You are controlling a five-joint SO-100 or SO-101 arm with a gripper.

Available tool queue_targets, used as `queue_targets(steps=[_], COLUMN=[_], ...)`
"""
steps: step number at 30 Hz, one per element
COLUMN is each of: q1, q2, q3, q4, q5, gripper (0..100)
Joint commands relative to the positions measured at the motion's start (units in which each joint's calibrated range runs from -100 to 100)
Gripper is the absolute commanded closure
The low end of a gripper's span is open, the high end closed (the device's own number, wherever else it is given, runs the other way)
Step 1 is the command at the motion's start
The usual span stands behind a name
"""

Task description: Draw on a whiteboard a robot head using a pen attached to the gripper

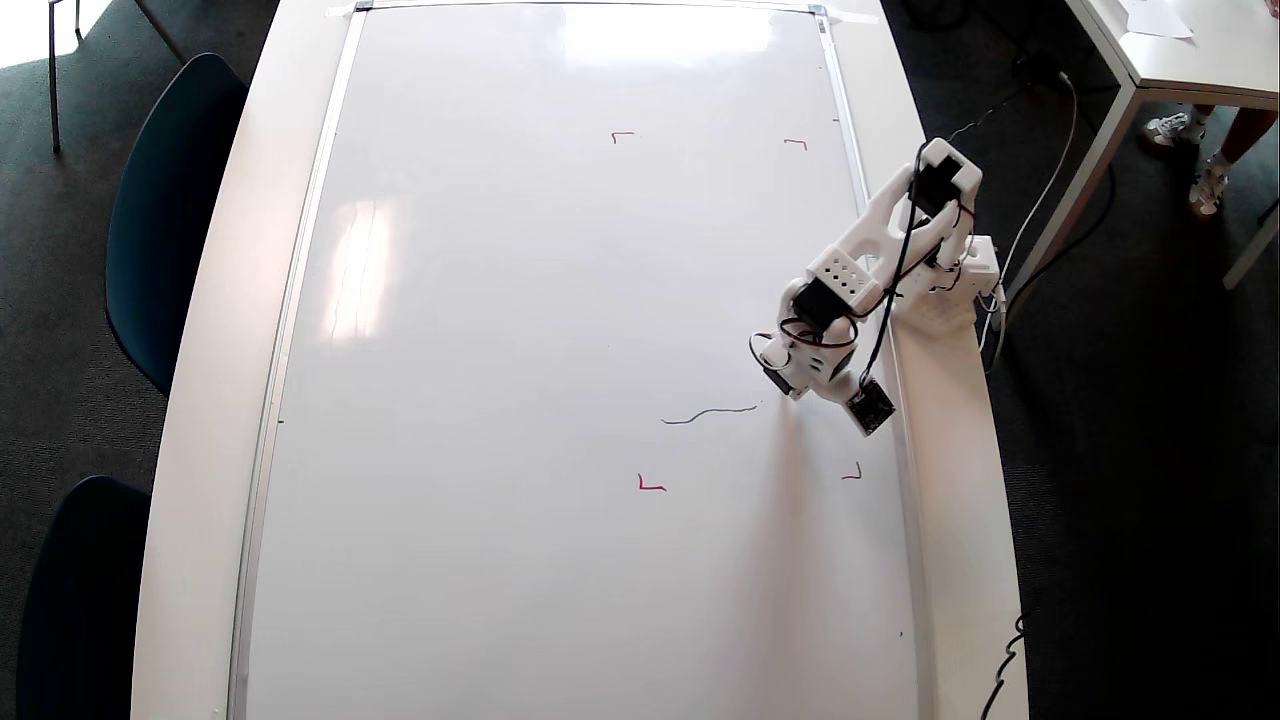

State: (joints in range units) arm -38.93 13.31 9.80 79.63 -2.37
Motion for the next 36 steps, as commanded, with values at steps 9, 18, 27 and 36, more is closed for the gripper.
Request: queue_targets(steps=[9, 18, 27, 36], q1=[2.35, 9.95, 16.66, 25.51], q2=[-1.30, -7.03, -14.62, -18.92], q3=[6.55, 13.18, 23.35, 28.26], q4=[-3.87, -3.96, -3.52, -3.44], q5=[-0.05, 3.84, 7.88, 12.83], gripper=[99, 99, 99, 99])
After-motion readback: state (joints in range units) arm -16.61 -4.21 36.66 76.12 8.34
